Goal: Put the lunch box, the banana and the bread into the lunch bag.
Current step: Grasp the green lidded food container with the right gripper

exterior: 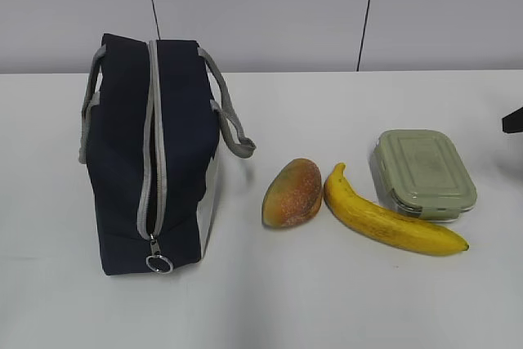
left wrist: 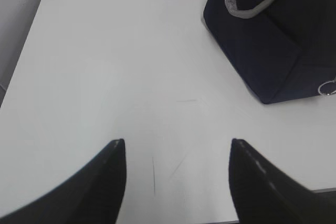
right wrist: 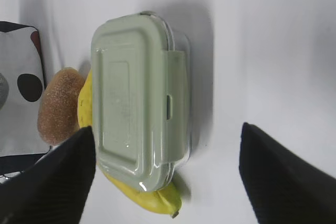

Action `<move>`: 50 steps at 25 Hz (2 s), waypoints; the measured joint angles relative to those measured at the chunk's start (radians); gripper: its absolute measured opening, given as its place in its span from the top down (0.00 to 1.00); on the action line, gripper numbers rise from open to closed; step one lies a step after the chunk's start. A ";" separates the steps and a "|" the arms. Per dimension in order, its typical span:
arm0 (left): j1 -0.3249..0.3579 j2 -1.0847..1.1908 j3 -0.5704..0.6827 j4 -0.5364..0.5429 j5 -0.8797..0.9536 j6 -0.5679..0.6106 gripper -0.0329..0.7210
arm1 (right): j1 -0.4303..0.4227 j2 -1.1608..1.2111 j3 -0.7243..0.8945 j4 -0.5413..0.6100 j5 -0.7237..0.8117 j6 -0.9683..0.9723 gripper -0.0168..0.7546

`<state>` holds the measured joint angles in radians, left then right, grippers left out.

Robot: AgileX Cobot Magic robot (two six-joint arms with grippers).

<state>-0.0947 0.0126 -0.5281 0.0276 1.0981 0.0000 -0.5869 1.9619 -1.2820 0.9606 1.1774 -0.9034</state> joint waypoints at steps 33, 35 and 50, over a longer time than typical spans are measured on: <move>0.000 0.000 0.000 0.000 0.000 0.000 0.34 | 0.207 0.228 -0.108 -0.026 0.006 0.013 0.21; 0.000 0.000 0.000 0.000 0.000 0.000 0.34 | 0.209 0.228 -0.108 -0.014 0.006 0.015 0.21; 0.000 0.000 0.000 0.000 0.000 0.000 0.35 | 0.209 0.228 -0.108 0.021 0.006 0.015 0.26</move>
<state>-0.0947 0.0126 -0.5281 0.0276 1.0981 0.0000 -0.3777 2.1899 -1.3898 0.9815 1.1830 -0.8886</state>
